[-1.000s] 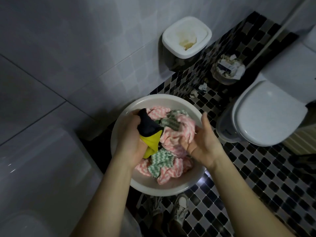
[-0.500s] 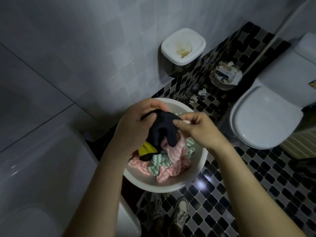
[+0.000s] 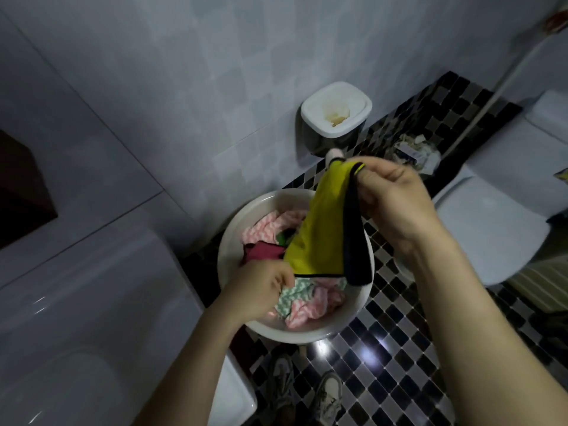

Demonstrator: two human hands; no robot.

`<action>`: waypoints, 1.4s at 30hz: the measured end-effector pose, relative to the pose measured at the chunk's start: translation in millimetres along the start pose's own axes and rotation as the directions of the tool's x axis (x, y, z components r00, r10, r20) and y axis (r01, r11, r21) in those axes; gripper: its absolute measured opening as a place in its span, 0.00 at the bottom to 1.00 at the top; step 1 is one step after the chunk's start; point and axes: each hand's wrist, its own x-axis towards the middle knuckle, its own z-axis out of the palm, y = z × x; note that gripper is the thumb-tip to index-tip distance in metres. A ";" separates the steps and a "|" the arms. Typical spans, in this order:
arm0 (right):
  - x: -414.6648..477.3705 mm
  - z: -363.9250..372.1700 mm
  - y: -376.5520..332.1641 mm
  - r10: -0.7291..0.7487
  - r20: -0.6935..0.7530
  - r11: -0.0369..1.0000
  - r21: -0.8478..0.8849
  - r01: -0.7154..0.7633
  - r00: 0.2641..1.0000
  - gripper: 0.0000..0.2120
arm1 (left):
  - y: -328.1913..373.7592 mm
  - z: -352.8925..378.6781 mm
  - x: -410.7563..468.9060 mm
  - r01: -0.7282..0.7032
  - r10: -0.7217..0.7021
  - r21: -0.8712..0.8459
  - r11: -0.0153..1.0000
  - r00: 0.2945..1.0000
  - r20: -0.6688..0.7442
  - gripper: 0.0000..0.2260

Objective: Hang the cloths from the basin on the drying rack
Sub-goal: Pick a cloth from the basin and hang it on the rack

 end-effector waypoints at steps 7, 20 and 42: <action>-15.2 -1.9 0.6 0.018 0.125 0.994 -0.109 -0.004 0.992 0.13 | 79.8 -20.0 37.4 -0.251 0.091 -0.643 0.723 0.958 -0.272 0.08; -42.2 -20.6 30.4 0.126 -0.096 0.948 0.305 -0.092 0.987 0.13 | 110.2 -33.8 12.8 -0.378 -0.025 -0.512 0.771 0.786 -0.618 0.05; -92.9 -65.3 -90.1 -0.136 0.041 0.958 -0.249 0.142 0.990 0.18 | 186.3 -87.2 -39.0 -0.580 0.240 -0.417 0.700 0.740 -0.628 0.13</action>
